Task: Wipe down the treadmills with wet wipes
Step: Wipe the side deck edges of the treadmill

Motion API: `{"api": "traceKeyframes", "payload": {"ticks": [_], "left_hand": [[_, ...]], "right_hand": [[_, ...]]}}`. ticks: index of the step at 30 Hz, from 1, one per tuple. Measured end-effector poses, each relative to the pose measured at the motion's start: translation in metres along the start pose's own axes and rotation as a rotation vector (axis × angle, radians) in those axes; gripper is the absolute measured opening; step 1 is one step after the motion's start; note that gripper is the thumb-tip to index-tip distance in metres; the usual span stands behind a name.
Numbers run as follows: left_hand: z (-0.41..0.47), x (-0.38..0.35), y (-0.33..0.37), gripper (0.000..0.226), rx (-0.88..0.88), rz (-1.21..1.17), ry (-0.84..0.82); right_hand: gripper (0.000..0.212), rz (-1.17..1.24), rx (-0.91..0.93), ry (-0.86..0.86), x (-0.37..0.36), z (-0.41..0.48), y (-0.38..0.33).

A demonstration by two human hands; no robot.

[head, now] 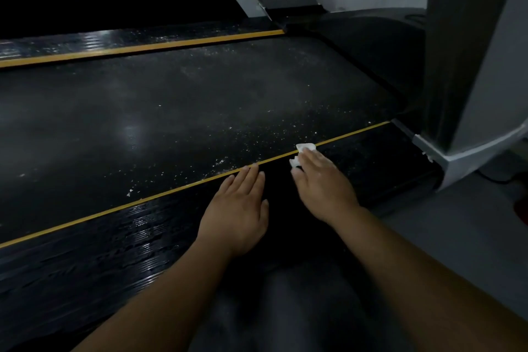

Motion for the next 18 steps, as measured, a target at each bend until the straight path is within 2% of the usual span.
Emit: {"api": "traceKeyframes", "payload": {"ticks": [3,5,9,11,15,18], "left_hand": [[0.000,0.001,0.001,0.089,-0.007,-0.006,-0.002],[-0.001,-0.001,0.001,0.089,-0.012,-0.014,-0.009],[0.000,0.001,0.000,0.088,0.001,0.001,0.012],[0.000,0.002,0.001,0.088,-0.005,0.005,0.009],[-0.001,0.002,0.001,0.087,-0.001,0.006,0.028],[0.000,0.001,0.001,0.086,0.006,0.006,0.031]], "right_hand": [[0.061,0.059,0.208,-0.084,-0.020,-0.025,-0.050],[0.057,0.092,0.292,-0.121,-0.015,-0.039,-0.053],[0.028,0.160,0.154,0.013,0.009,-0.017,-0.011],[0.023,0.181,0.093,0.046,0.007,-0.001,-0.008],[0.034,0.254,-0.005,0.157,0.009,0.014,0.000],[0.046,0.174,-0.066,0.190,0.003,0.017,-0.002]]}}
Point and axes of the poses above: each hand's wrist, its own z-axis towards the middle knuckle, its own x-axis out of the back of the hand, y = z × x, the point moved 8 cm from there along z, towards the middle knuckle, and after that the axes turned 5 degrees about -x, right-handed, at the moved point
